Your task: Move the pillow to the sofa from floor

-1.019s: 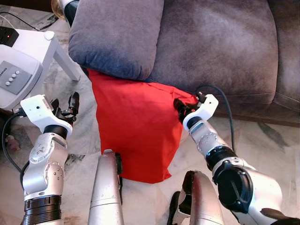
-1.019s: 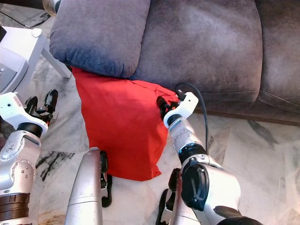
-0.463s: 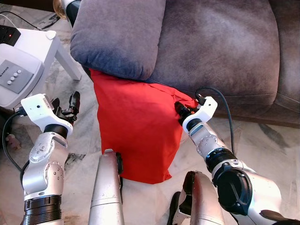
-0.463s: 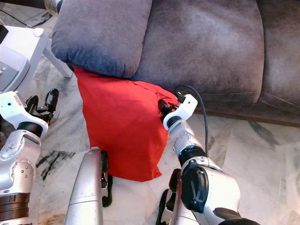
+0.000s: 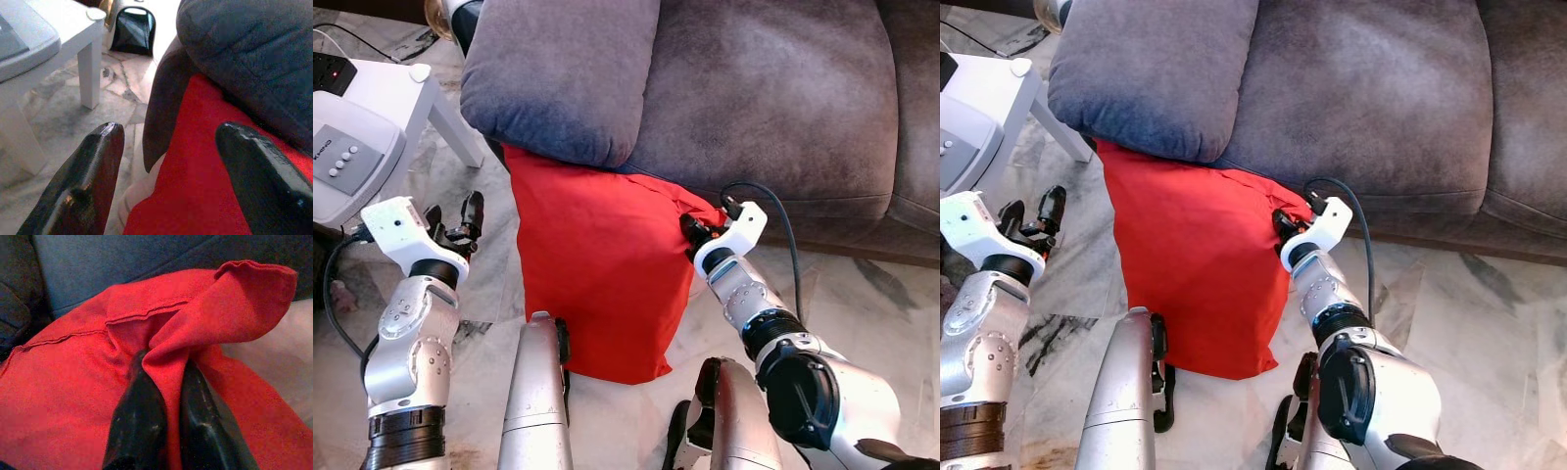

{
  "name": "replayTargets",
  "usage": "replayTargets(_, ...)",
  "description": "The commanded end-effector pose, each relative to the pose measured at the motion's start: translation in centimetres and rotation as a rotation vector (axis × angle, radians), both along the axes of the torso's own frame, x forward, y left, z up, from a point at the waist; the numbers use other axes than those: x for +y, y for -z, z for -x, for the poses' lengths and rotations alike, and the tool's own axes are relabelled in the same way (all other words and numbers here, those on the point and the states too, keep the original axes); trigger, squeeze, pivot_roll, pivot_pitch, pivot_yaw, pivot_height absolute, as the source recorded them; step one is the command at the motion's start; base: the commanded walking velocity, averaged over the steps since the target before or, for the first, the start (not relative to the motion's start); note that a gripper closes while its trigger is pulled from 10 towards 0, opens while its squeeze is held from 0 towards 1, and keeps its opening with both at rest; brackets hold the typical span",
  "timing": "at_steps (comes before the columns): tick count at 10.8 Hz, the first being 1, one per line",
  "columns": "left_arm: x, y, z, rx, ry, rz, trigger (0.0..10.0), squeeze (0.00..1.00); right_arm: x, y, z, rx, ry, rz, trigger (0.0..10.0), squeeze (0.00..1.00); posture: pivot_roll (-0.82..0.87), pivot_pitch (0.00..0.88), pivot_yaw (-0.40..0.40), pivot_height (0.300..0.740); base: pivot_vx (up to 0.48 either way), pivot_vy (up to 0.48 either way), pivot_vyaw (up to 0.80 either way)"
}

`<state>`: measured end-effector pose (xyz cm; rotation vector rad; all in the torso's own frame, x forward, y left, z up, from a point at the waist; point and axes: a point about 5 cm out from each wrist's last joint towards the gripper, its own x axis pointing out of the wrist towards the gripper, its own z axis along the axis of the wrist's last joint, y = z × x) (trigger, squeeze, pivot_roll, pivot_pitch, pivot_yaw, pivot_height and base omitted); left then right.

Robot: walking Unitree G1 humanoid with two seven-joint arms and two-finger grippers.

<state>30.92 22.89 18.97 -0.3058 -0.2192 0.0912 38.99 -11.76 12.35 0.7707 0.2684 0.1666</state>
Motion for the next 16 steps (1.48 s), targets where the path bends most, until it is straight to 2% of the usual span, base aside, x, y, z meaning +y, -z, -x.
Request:
replayTargets(1,0.2,0.8,0.3,0.023,-0.017,0.004,10.0,0.00,0.5,1.7,0.8,0.057,-0.020,-0.001,0.0,0.00,0.26,0.454,-0.032,0.591,0.000,0.000,0.00)
replayTargets(4,-0.4,1.5,-0.4,0.032,-0.010,0.025,10.0,0.00,0.6,1.2,0.6,0.018,-0.027,0.018,0.0,0.00,0.25,0.410,-0.033,0.591,0.000,0.000,0.00)
replayTargets(5,-0.6,2.0,-0.6,0.044,-0.010,0.015,10.0,0.00,0.8,0.9,0.6,-0.028,-0.060,0.131,0.0,0.00,0.24,0.388,-0.032,0.591,0.000,0.000,0.00)
replayTargets(6,-0.8,2.6,-0.7,0.062,-0.003,-0.004,10.0,0.00,0.8,0.8,0.5,-0.055,-0.070,0.195,10.0,0.00,0.24,0.378,-0.031,0.591,0.000,0.000,0.00)
replayTargets(7,-1.2,3.9,-0.6,0.096,0.008,-0.028,10.0,0.00,0.8,0.5,0.5,-0.100,-0.089,0.269,10.0,0.00,0.23,0.356,-0.033,0.591,0.000,0.000,0.00)
replayTargets(9,-1.6,5.1,-0.6,0.114,-0.002,-0.015,10.0,0.00,0.8,0.3,0.6,-0.169,-0.111,0.341,10.0,0.00,0.22,0.310,-0.041,0.591,0.000,0.000,0.00)
replayTargets(12,-1.5,6.1,-0.9,0.125,-0.012,-0.020,10.0,0.00,-0.6,1.9,1.4,-0.143,-0.071,0.416,10.0,0.00,0.21,0.252,-0.041,0.591,0.000,0.000,0.00)
replayTargets(13,-0.6,6.9,-0.8,0.144,-0.033,-0.046,10.0,0.00,-1.3,2.3,1.6,-0.140,-0.055,0.434,10.0,0.00,0.20,0.235,-0.038,0.591,0.000,0.000,0.00)
replayTargets(14,0.1,8.7,-0.6,0.202,-0.060,-0.058,10.0,0.00,-1.9,3.2,2.0,-0.113,-0.030,0.460,10.0,0.00,0.20,0.219,-0.035,0.591,0.000,0.000,0.00)
replayTargets(16,-0.3,11.6,0.0,0.316,-0.023,-0.130,10.0,0.00,-2.3,4.5,2.9,-0.088,-0.030,0.502,10.0,0.00,0.20,0.194,-0.020,0.591,0.000,0.000,0.00)
